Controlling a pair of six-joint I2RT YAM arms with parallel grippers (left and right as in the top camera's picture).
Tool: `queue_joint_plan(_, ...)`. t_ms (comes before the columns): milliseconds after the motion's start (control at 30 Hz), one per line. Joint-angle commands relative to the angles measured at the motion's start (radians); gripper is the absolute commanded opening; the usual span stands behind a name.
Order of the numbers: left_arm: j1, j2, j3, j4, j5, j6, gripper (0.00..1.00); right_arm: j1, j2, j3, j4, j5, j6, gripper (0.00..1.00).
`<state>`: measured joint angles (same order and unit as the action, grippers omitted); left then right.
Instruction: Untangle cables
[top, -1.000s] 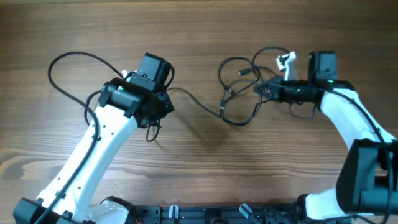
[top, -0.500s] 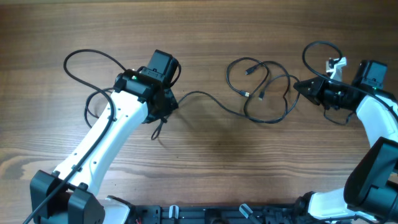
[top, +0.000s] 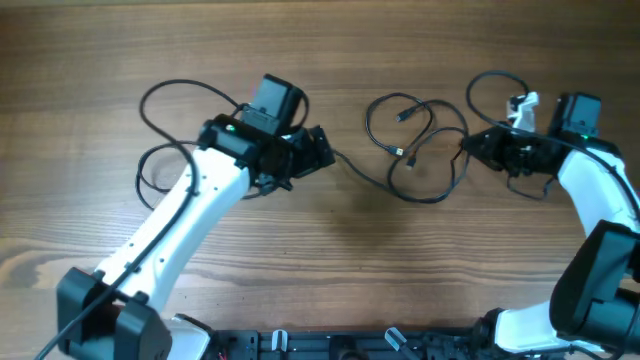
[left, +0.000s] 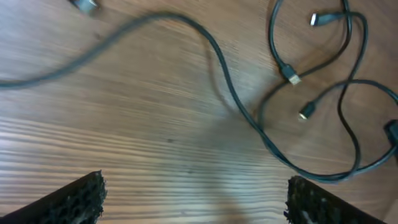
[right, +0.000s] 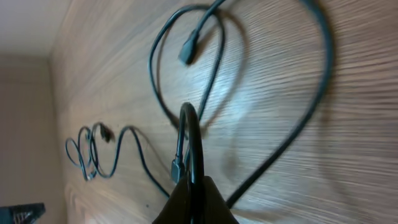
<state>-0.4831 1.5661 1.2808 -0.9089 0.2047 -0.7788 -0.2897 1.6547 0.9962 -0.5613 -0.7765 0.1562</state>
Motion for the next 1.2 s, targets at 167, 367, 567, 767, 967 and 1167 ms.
queue_joint_plan(167,-0.155,0.246,-0.005,0.138,0.042,-0.235,0.68,0.101,-0.011,0.010,0.022,0.003,0.003,0.04)
queue_joint_plan(367,-0.222,0.341,-0.005,0.271,0.035,-0.307,0.59,0.101,-0.011,0.010,0.021,0.029,0.003,0.04)
queue_joint_plan(567,-0.270,0.379,-0.005,0.353,-0.099,-0.439,0.56,0.101,-0.011,0.010,0.021,0.029,0.004,0.04)
queue_joint_plan(767,-0.294,0.445,-0.005,0.410,-0.182,-0.472,0.51,0.101,-0.011,0.010,0.022,0.029,0.003,0.04)
queue_joint_plan(967,-0.293,0.477,-0.005,0.468,-0.207,-0.472,0.31,0.101,-0.011,0.010,0.022,0.029,0.003,0.04)
queue_joint_plan(1167,-0.290,0.472,-0.005,0.426,-0.196,-0.232,0.04,0.101,-0.011,0.010,0.022,0.051,0.000,0.04)
